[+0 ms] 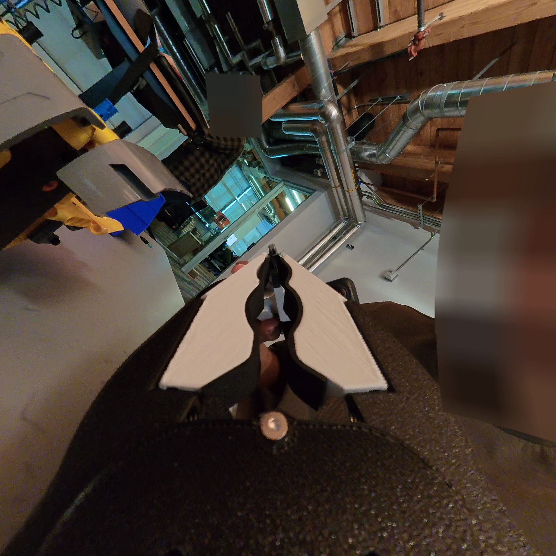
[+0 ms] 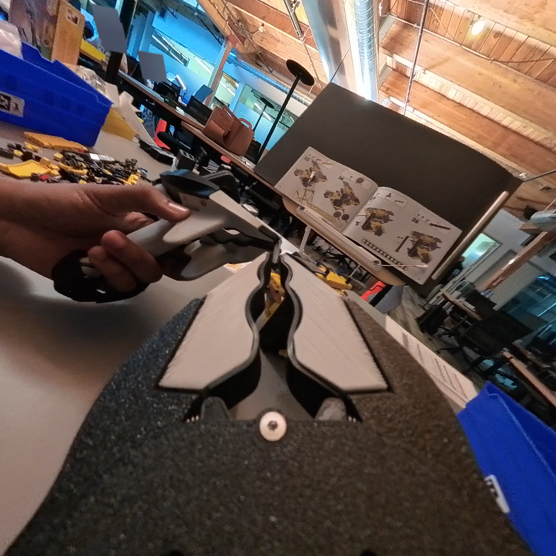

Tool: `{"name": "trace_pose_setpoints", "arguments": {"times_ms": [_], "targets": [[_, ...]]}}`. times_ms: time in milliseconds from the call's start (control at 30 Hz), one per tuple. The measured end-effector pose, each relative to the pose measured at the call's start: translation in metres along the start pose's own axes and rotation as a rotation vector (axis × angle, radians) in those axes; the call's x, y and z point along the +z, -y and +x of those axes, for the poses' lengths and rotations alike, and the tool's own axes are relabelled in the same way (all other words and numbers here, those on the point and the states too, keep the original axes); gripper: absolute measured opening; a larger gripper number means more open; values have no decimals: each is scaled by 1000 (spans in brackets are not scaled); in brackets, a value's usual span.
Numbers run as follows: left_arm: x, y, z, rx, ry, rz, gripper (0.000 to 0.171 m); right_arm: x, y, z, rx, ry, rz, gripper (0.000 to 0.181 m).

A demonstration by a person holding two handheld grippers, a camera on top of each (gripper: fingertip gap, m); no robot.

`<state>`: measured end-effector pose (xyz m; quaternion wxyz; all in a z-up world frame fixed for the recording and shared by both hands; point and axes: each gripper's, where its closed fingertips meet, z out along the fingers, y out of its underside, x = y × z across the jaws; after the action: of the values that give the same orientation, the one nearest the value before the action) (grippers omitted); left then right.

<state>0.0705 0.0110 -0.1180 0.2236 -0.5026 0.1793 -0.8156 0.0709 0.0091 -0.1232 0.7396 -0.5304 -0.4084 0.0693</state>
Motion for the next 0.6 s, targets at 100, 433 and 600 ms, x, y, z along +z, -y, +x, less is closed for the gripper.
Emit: {"name": "trace_pose_setpoints", "arguments": {"times_ms": [100, 433, 600], "targets": [[0, 0, -2, -6, 6, 0, 0, 0, 0, 1, -104, -38, -19, 5], [-4, 4, -15, -40, 68, 35, 10, 4, -4, 5, -502, -186, -154, 3], [-4, 2, -19, -46, 92, 26, 8, 8, -11, 3, -720, -219, -231, 4]]}}
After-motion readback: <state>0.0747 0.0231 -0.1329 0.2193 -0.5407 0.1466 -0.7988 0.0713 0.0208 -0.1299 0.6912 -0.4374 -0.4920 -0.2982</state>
